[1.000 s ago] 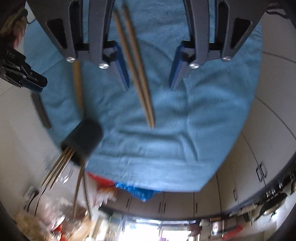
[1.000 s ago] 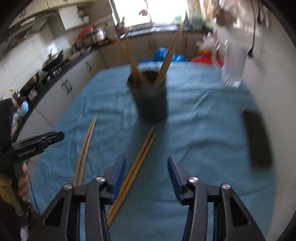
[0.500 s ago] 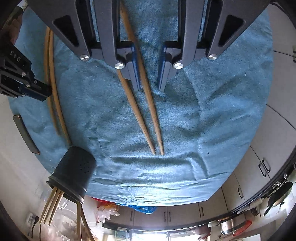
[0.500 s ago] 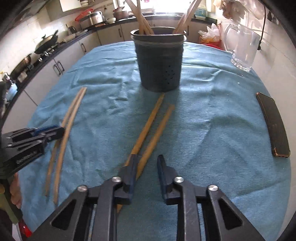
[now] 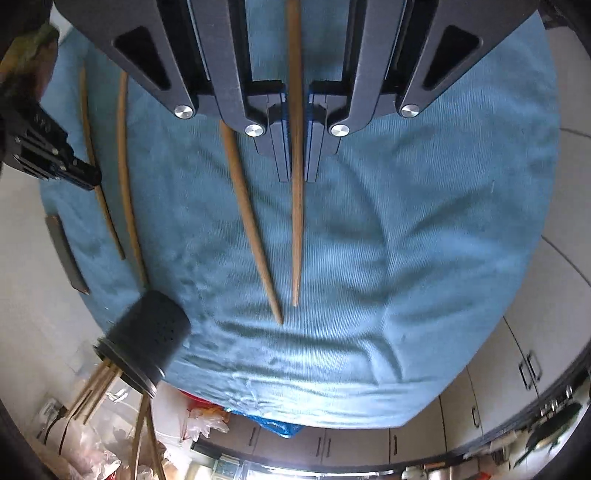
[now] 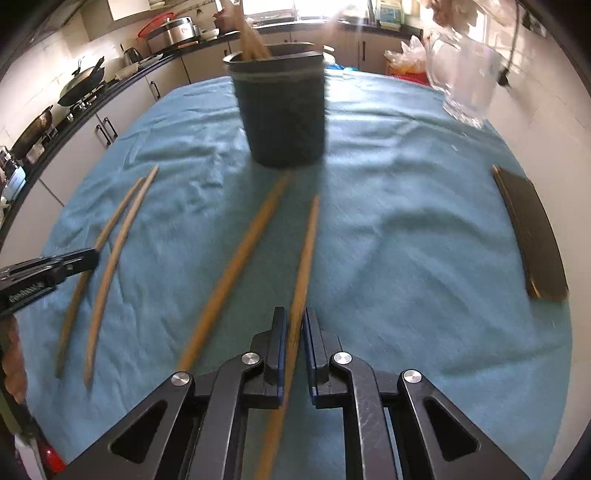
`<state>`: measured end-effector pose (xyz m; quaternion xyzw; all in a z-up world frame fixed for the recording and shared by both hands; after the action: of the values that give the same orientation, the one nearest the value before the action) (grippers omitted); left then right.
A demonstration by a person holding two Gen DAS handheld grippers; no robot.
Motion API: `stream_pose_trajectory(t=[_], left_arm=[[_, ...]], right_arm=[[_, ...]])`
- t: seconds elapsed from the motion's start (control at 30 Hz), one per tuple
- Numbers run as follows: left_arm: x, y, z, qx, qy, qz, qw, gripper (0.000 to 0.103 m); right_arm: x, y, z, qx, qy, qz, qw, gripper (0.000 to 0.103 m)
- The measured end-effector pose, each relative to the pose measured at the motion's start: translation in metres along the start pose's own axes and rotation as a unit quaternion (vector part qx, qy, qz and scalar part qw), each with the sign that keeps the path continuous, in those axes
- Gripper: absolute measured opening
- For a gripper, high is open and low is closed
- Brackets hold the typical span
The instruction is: Organize utensils
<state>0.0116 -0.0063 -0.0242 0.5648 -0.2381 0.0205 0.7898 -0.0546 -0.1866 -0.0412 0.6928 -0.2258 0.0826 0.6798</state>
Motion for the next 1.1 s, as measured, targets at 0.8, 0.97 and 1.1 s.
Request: stream_pose_trajectory(t=[0.8,0.97,1.1], left_arm=[[0.056,-0.032,0.009,0.052,-0.044,-0.035,0.9971,0.009],[0.068,-0.040,0.014,0.050,-0.053,-0.028,0.9969,0.017],[0.078,-0.046,0.015,0.057,-0.056,-0.020,0.9966,0.017]], right_arm=[[0.051,-0.028,0.017,-0.056,0.028,-0.035,0.997,0.021],[0.065,-0.035,0.014,-0.054,0.014,-0.036,0.998,0.016],[0.065,-0.035,0.008,-0.059,0.022,-0.027,0.998,0.006]])
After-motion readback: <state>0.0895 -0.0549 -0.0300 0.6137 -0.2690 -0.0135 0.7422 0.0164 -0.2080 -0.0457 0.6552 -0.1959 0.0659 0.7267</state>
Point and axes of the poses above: each gripper's, at about its wrist camera, not at the fingertips, and y roughly against the way its jaws point, z to its right, x to its top, the point moved 5 cm from there along -y, roughly the way its jaws point, and after that the axes turned 6 degrees about -x, right-handed, at the moved point
